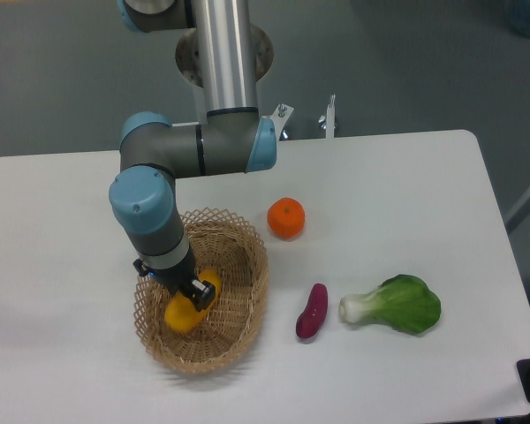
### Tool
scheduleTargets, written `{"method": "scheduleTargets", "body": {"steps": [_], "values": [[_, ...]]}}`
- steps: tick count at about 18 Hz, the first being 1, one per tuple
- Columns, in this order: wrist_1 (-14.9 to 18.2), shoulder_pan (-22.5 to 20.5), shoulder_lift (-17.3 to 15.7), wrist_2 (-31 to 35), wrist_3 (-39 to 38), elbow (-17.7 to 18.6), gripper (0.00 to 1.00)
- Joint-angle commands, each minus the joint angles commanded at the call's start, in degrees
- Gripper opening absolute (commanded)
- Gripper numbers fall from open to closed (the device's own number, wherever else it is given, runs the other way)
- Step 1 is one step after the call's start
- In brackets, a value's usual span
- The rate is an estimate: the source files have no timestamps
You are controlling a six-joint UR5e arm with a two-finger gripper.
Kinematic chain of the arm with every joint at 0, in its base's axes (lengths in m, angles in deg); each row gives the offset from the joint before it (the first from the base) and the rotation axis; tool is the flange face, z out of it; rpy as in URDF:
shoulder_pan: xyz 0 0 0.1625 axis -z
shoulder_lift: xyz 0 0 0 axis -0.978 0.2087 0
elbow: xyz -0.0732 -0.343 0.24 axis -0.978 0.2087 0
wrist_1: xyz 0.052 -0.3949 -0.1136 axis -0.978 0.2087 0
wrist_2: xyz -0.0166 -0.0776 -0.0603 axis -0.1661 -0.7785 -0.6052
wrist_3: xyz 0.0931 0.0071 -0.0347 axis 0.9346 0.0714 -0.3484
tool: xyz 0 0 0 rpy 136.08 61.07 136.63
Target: Place the mango in the basket
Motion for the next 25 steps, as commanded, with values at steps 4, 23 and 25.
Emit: {"method": "scheduleTargets", "body": {"steps": [4,23,25], "values": [[1.0,-0.9,0.2,0.1,0.9,-5.7,1.0],[24.4,-25.1,-5.4,-8.3,29.2,-21.4,1.0],[25.2,-26.9,-5.8,-8.4,33.7,-21.3,1.0]]}}
